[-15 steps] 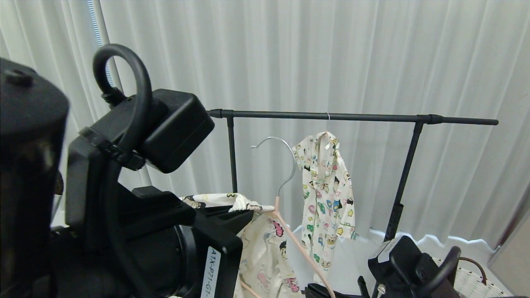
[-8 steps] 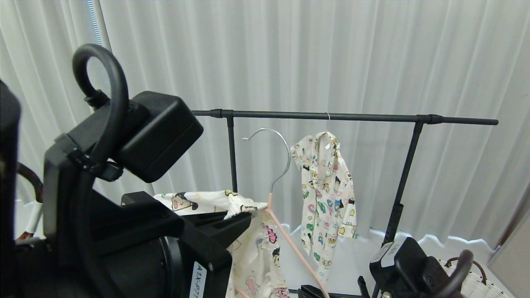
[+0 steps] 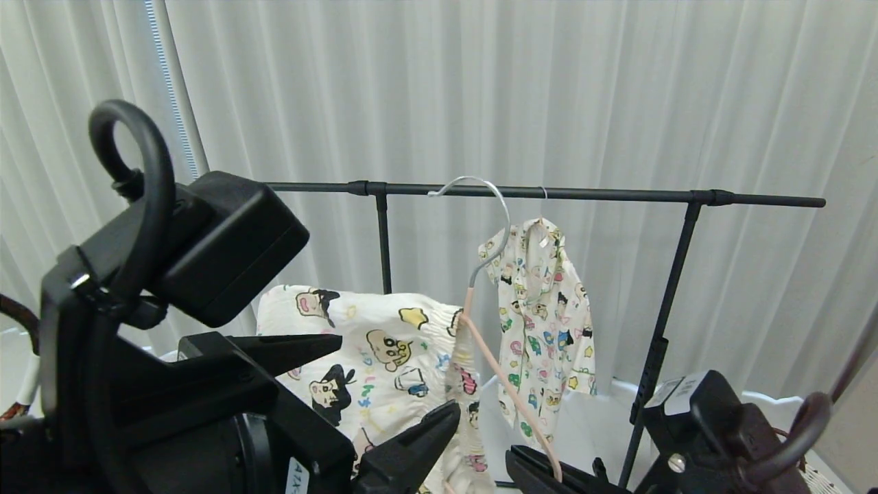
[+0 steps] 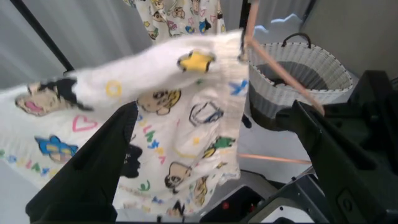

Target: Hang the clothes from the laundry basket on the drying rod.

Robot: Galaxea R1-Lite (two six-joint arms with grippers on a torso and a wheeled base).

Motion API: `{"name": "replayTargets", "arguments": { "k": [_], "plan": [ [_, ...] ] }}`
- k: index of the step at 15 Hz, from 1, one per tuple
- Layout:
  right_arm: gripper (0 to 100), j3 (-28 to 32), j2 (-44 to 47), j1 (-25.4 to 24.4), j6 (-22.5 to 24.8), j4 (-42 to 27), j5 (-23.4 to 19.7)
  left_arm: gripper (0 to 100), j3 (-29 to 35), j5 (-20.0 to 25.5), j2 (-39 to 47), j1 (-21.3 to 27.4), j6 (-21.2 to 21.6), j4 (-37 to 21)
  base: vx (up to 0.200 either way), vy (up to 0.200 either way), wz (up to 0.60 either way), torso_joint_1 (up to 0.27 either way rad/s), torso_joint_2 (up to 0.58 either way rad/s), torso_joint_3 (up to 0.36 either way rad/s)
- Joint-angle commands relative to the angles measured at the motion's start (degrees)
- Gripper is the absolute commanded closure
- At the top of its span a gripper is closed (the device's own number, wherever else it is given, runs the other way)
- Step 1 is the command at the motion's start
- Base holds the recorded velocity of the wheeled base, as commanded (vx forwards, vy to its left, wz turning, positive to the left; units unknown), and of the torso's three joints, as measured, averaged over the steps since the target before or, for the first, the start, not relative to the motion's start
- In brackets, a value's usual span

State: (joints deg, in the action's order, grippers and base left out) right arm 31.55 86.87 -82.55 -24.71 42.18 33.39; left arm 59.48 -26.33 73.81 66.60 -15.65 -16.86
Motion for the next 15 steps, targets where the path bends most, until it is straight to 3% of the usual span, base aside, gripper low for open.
{"name": "replayTargets", "arguments": {
  "k": [1, 4, 6, 7, 10, 13, 15],
  "plan": [
    [100, -1.49, -1.79, 0.55, 1.33, 0.01, 1.06, 0, -2.61, -0.04, -2.36, 0.02, 0.45, -0.02, 0.0, 0.0, 0.0, 0.0, 0.0, 0.0],
    [100, -8.17, -5.48, 0.03, 5.64, 1.41, 1.15, 0, -8.24, 1.81, -9.21, 0.11, 10.03, 0.07, 0.0, 0.0, 0.0, 0.0, 0.0, 0.0],
    [100, -10.54, -7.59, -0.41, 8.1, 2.47, 0.89, 0, -9.47, 7.52, -12.99, -0.06, 14.07, 0.07, 0.0, 0.0, 0.0, 0.0, 0.0, 0.0],
    [100, -13.0, -10.32, -2.61, 9.86, 2.47, 0.62, 0, -10.87, 13.41, -16.42, -1.38, 16.8, 0.07, 0.0, 0.0, 0.0, 0.0, 0.0, 0.0],
    [100, -18.28, -12.69, -8.5, 10.03, 2.56, 0.8, 0, -12.37, 15.26, -17.74, -2.7, 17.59, 0.07, 0.0, 0.0, 0.0, 0.0, 0.0, 0.0],
    [100, -21.18, -15.68, -14.39, 12.23, 2.56, 0.71, 0, -13.6, 24.05, -18.53, -2.52, 17.94, 0.07, 0.0, 0.0, 0.0, 0.0, 0.0, 0.0],
    [100, -21.09, -15.68, -16.15, 13.11, 2.56, 0.71, 0, -17.82, 28.88, -17.83, -2.35, 22.68, 2.27, 0.0, 0.0, 0.0, 0.0, 0.0, 0.0]
  ]
}}
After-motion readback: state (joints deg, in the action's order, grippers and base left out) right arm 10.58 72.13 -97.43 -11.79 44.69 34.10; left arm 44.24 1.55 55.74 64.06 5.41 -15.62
